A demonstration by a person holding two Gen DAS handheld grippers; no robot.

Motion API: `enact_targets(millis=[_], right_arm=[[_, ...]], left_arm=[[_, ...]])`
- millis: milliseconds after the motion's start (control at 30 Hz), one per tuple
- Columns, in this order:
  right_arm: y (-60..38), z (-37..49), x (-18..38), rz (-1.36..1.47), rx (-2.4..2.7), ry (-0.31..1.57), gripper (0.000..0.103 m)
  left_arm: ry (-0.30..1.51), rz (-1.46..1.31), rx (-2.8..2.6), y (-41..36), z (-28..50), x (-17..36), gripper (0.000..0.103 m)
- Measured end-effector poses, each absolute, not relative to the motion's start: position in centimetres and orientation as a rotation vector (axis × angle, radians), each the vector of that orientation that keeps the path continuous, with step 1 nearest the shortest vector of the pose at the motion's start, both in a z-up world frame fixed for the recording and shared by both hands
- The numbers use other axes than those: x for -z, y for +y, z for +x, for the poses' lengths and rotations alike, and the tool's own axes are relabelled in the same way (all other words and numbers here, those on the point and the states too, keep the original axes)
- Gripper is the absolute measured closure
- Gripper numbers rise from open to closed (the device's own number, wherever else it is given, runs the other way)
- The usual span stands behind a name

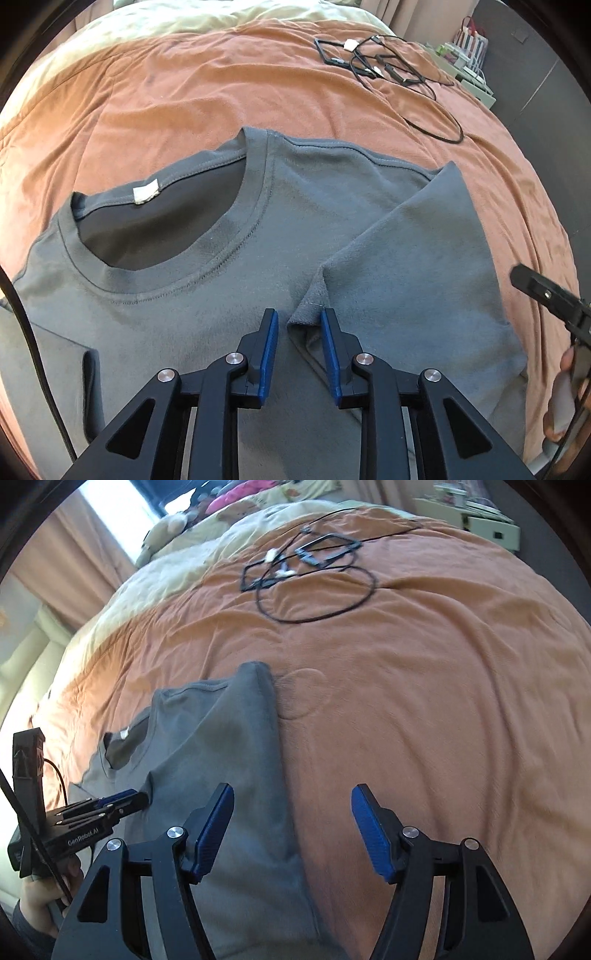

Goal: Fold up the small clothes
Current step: 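Raise both tools away from the shirt, leaving both sides folded in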

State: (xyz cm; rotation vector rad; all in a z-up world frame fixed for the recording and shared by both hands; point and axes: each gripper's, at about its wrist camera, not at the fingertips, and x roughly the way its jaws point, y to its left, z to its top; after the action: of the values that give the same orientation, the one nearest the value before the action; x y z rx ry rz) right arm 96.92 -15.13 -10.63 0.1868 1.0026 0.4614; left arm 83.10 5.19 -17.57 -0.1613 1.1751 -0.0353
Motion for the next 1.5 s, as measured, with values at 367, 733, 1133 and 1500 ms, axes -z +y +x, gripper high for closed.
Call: enact_targets(millis=[367, 733, 1133, 1500], right_arm=[[-11.3, 102.8, 12.0, 0.024, -0.415, 1.033, 0.039], [-9.7, 106.2, 12.5, -0.036, -0.244, 1.005, 0.039], [-11.9, 103.0, 9.7, 0.0, -0.287, 1.002, 0.04], [-16.2, 92.2, 4.2, 0.024, -0.388, 0.951, 0.026]], left_arm=[[1.165, -0.154, 0.09, 5.9, 83.7, 17.9, 0.078], [1.121, -0.17, 0.093, 6.8, 84.5, 18.0, 0.077], [1.12, -0.19, 0.073, 8.1, 82.6, 16.3, 0.077], [1.035, -0.247, 0.077, 10.4, 73.9, 9.3, 0.039]])
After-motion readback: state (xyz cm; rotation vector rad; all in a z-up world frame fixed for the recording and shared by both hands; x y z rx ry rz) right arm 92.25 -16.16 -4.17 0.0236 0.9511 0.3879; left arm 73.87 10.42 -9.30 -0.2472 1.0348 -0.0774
